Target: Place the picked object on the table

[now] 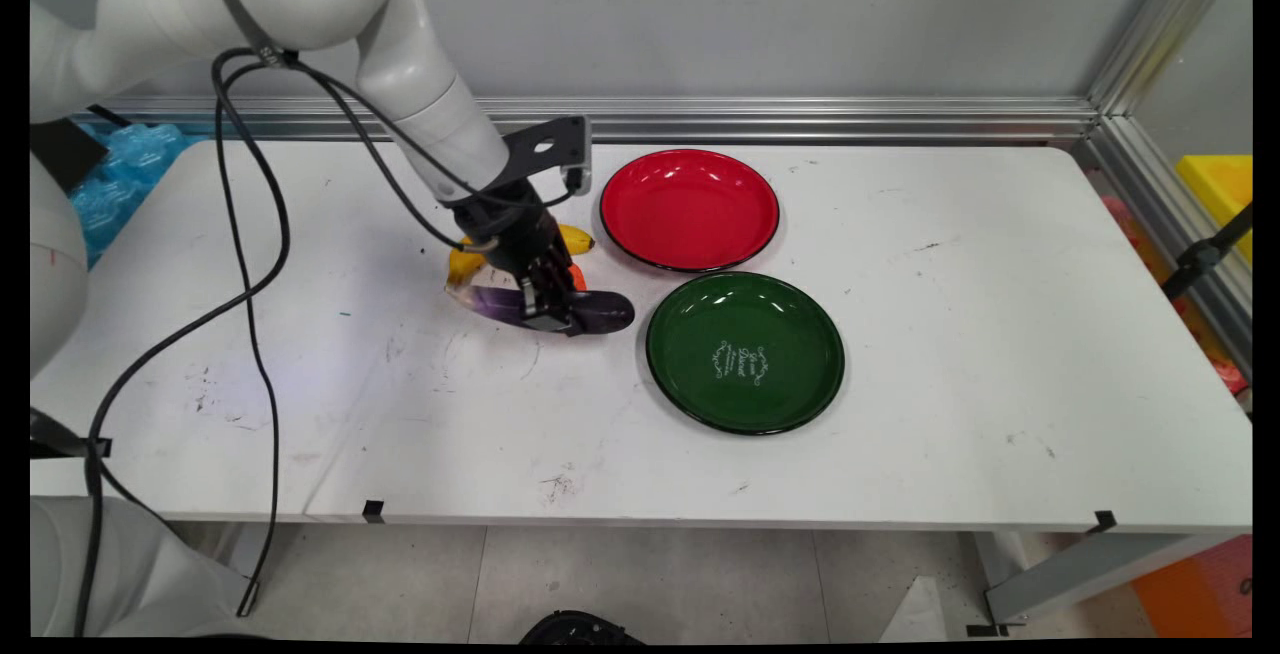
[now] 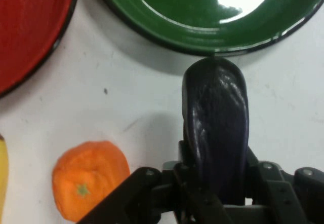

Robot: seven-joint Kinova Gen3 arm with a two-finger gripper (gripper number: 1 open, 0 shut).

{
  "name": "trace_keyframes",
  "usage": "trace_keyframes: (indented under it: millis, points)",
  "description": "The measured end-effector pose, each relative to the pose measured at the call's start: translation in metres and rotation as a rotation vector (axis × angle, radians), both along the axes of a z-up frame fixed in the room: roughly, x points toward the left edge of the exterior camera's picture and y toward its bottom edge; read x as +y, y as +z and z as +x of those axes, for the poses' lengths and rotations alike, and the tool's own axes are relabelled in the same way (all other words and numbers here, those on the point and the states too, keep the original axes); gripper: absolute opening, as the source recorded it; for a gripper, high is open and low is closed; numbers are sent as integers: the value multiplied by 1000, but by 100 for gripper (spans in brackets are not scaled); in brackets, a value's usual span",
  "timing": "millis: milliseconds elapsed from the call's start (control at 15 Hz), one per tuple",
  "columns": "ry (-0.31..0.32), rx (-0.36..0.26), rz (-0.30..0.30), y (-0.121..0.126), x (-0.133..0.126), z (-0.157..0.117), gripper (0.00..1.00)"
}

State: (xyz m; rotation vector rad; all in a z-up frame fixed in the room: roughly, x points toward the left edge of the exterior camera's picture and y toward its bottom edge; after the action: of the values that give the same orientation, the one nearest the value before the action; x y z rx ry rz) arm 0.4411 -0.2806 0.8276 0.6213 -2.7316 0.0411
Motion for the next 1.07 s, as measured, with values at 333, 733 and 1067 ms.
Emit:
trace_keyframes:
  millis: [333,733,1067]
  points:
    - [7,-7,-4,-9,6,6,0]
    - [9,-10,-12,-19,7,13,0]
    - [2,-5,-16,-30,4,16,0]
